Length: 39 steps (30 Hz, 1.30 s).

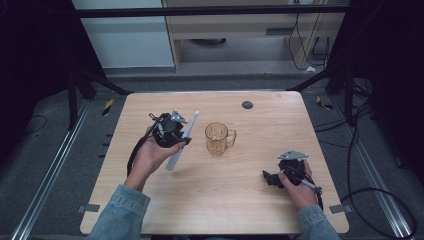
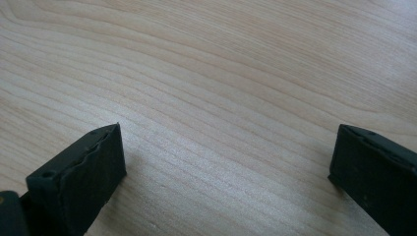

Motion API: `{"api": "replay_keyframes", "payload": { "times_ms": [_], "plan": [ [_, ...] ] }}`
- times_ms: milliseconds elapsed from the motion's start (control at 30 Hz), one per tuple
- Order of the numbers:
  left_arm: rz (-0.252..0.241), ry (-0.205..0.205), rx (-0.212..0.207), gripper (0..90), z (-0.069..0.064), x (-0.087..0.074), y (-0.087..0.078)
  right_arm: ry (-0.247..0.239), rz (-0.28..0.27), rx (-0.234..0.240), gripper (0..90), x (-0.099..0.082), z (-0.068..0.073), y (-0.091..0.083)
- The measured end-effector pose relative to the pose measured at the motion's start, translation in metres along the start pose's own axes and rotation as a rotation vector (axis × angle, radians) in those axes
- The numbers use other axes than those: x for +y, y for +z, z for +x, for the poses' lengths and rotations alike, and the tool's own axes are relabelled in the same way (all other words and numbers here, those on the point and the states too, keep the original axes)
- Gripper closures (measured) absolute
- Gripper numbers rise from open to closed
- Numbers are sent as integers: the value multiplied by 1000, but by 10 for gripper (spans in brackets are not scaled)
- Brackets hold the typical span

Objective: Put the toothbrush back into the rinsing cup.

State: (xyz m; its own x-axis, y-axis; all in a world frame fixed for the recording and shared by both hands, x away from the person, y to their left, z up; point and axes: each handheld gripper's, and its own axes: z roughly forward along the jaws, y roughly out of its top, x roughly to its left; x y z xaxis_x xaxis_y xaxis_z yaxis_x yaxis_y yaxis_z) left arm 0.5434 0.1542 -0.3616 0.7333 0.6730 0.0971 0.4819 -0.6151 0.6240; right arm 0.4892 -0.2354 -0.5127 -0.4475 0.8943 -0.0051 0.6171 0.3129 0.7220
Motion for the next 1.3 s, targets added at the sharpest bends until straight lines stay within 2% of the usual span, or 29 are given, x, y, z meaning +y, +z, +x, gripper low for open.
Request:
{"api": "replay_keyframes", "payload": {
  "times_ms": [633, 1300],
  "plan": [
    [-67, -3, 5, 677, -3, 22, -6, 0, 0, 0, 4, 0, 0, 0],
    [-105, 4, 7, 677, -5, 40, -10, 0, 0, 0, 4, 0, 0, 0]
  ]
}}
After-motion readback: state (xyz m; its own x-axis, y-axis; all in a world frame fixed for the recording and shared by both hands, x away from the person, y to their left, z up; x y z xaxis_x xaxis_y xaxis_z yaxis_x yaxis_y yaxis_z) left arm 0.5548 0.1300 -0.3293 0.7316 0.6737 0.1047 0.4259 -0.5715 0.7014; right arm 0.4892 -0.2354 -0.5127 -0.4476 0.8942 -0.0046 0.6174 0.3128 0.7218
